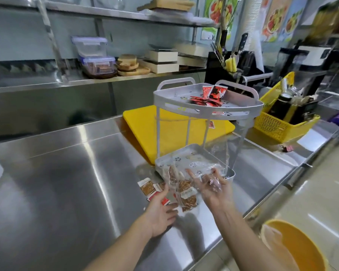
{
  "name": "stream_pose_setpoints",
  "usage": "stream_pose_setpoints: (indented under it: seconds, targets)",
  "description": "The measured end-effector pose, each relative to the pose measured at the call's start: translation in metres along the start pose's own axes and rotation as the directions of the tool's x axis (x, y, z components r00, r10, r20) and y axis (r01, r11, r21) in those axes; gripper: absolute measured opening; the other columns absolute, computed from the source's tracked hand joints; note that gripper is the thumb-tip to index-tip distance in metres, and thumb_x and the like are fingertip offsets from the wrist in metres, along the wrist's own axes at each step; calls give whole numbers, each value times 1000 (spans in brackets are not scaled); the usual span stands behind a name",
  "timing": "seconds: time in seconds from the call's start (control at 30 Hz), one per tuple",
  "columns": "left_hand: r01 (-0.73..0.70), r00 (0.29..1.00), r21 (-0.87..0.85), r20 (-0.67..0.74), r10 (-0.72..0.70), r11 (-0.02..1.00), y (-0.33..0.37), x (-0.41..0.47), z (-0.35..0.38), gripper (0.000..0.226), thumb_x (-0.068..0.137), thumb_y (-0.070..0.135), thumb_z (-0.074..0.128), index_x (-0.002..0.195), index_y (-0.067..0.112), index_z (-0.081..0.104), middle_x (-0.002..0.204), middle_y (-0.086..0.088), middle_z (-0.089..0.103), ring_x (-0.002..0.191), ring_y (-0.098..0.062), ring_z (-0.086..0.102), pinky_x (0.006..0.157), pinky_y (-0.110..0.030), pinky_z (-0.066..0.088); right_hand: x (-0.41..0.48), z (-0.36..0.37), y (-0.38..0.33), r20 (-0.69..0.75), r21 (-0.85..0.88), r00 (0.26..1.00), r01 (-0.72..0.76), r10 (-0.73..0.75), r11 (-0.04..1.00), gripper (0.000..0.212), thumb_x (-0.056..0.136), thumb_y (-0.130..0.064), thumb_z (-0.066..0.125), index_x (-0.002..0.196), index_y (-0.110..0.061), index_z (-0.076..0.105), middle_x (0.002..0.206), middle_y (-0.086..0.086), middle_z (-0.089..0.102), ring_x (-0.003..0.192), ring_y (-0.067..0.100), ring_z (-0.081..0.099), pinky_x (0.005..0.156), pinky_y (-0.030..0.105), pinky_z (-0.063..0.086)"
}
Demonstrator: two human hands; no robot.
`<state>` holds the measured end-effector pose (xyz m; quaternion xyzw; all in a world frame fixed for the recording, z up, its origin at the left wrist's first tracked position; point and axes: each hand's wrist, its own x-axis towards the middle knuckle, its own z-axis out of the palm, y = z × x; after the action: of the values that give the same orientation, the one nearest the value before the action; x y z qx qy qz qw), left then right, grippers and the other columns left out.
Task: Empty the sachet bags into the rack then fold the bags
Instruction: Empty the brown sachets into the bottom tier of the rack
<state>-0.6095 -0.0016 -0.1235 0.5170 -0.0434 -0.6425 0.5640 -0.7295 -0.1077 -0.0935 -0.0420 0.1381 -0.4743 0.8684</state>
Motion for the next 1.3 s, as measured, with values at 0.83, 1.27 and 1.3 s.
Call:
stream_pose_setpoints:
  seconds: [0.83,1.27,1.3]
  targets:
    - [-349,918,192,-125,376,917,65,30,31,39,83,-14,53,120,-2,53,100,-16,64,91,-22,62,72,-18,54,37,-9,-84,110,-994,885,95,-452,-57,64,78,-43,65,131,-16,43,127,3,42,118,19,45,102,37,37]
    - [-115,837,981,182,515,-159,106,34,46,46,100,27,28,146,26,21,83,1,68,79,-15,64,61,-19,45,87,33,-95,460,-518,878,386,131,-763,21,87,-14,57,100,-18,72,103,7,74,97,30,65,79,37,52]
    - [-70,837,971,182,517,-228,114,32,47,48,100,27,26,147,26,17,99,-2,70,92,-20,64,70,-26,49,89,39,-98,486,-522,866,391,113,-758,20,87,-15,57,100,-17,73,101,7,74,96,30,65,78,36,52]
